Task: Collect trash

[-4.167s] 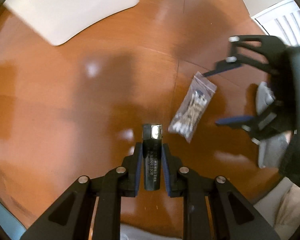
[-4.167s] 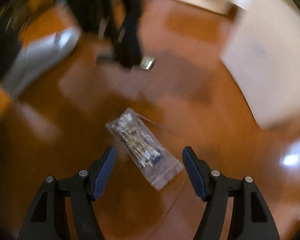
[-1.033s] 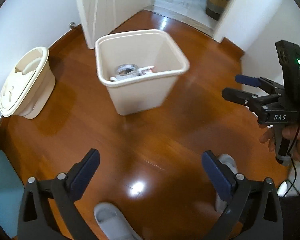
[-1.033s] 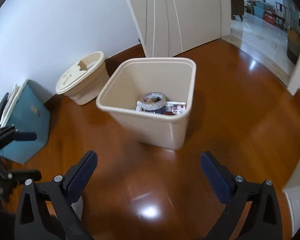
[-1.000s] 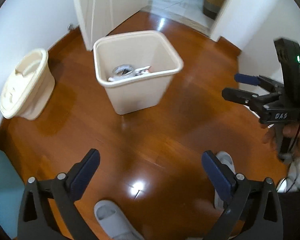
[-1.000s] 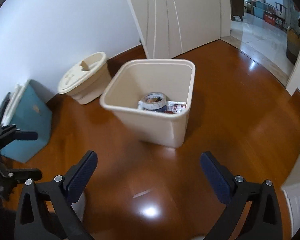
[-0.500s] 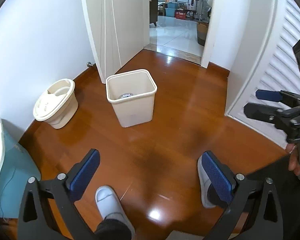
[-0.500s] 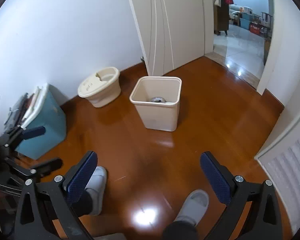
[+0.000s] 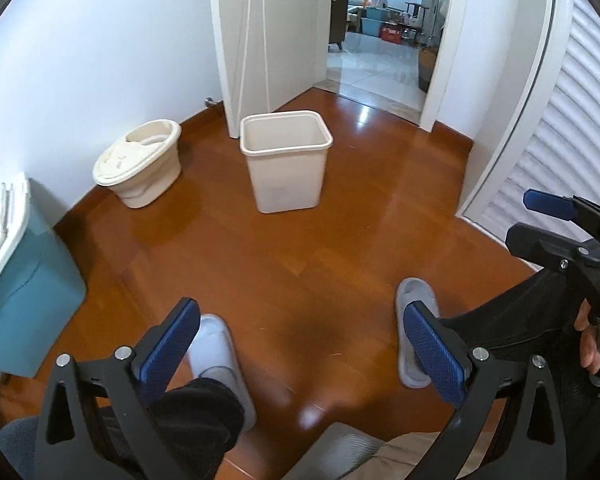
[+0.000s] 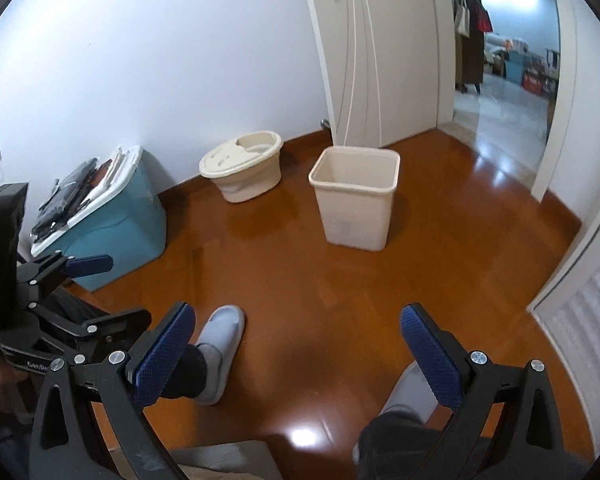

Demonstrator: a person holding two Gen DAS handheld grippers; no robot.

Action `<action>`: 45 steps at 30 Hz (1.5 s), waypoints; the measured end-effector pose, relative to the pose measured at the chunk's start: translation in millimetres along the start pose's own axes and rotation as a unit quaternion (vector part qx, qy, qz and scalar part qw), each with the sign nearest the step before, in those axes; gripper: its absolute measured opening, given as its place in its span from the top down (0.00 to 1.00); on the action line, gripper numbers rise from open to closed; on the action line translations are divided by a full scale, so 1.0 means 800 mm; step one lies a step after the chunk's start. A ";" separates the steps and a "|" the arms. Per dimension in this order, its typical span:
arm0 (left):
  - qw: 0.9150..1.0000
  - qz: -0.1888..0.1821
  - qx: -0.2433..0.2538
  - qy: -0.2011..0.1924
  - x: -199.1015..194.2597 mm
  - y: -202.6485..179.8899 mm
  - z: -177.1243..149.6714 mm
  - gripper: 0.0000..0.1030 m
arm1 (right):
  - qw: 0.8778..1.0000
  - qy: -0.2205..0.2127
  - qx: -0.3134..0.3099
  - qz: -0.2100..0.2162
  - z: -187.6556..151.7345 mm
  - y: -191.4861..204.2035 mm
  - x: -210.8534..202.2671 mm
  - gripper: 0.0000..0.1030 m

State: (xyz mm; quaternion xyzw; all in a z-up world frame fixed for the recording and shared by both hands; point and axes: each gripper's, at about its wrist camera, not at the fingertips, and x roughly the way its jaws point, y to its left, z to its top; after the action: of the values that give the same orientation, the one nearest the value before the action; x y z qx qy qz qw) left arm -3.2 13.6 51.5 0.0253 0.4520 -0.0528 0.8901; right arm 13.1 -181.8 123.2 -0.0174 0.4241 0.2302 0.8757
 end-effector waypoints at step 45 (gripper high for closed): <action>0.999 0.030 -0.041 -0.019 -0.008 0.014 -0.006 0.00 | 0.998 0.024 -0.064 -0.005 -0.006 0.033 0.039 0.00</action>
State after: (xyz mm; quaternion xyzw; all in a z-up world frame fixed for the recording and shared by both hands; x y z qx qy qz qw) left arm -9.5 25.6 54.0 0.0015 0.4358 -0.0085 0.9000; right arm 14.8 -147.1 101.3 -0.0811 0.4289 0.2520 0.8637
